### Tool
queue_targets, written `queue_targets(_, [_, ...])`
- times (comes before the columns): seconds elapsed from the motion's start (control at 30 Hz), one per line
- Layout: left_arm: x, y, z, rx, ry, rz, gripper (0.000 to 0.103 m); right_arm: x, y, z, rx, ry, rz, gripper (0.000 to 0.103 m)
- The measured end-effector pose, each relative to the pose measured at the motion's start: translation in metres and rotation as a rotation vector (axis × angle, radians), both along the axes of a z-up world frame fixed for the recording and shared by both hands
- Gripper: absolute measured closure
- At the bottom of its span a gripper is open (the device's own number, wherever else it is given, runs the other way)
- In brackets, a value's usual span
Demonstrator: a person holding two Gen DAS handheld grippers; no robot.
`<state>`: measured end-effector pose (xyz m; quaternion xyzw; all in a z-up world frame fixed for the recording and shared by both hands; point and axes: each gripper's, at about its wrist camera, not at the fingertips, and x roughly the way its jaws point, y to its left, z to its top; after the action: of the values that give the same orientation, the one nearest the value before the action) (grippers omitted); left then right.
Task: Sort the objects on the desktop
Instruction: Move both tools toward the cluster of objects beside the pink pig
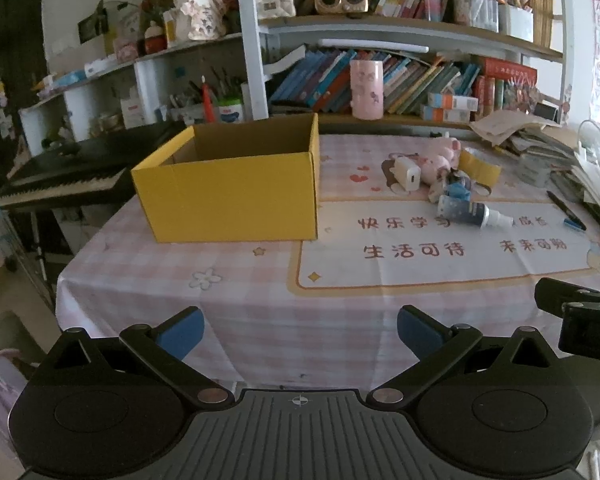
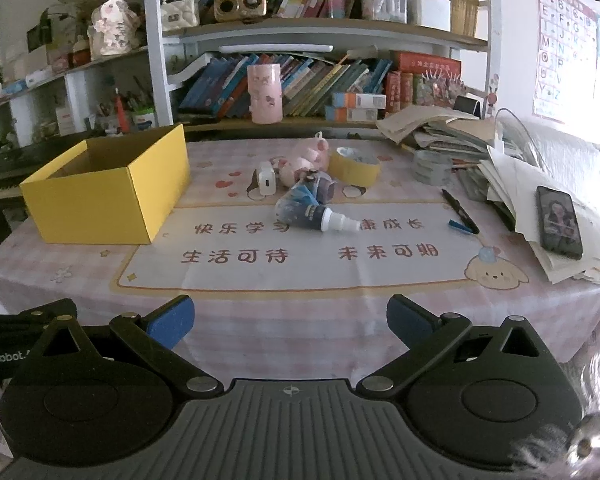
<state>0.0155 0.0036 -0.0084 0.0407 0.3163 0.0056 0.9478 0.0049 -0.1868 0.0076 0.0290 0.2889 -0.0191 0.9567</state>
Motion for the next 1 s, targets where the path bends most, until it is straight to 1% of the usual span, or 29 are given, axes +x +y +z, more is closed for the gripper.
queue_targets(0.27, [0.010,-0.006,-0.004,-0.010,0.008,-0.018,0.000,0.006,-0.007,-0.001,0.002,0.008,-0.009,0.000])
queue_targets(0.5, [0.023,-0.016,-0.006,-0.019,0.017,-0.030,0.000,0.023,-0.020,-0.003,0.023,0.014,-0.007,0.000])
queue_targets(0.73, [0.041,-0.027,-0.009,-0.035,0.042,-0.030,0.000,0.046,-0.025,-0.004,0.006,0.035,0.052,0.000])
queue_targets(0.83, [0.049,-0.030,-0.009,-0.063,0.033,-0.015,0.000,0.057,-0.029,-0.003,-0.004,0.032,0.077,0.000])
queue_targets(0.93, [0.060,-0.034,-0.010,-0.094,0.033,-0.006,0.000,0.067,-0.038,0.000,0.026,0.008,0.128,0.000])
queue_targets(1.0, [0.069,-0.039,-0.011,-0.113,0.046,-0.002,0.000,0.074,-0.043,0.002,0.026,-0.003,0.151,0.000])
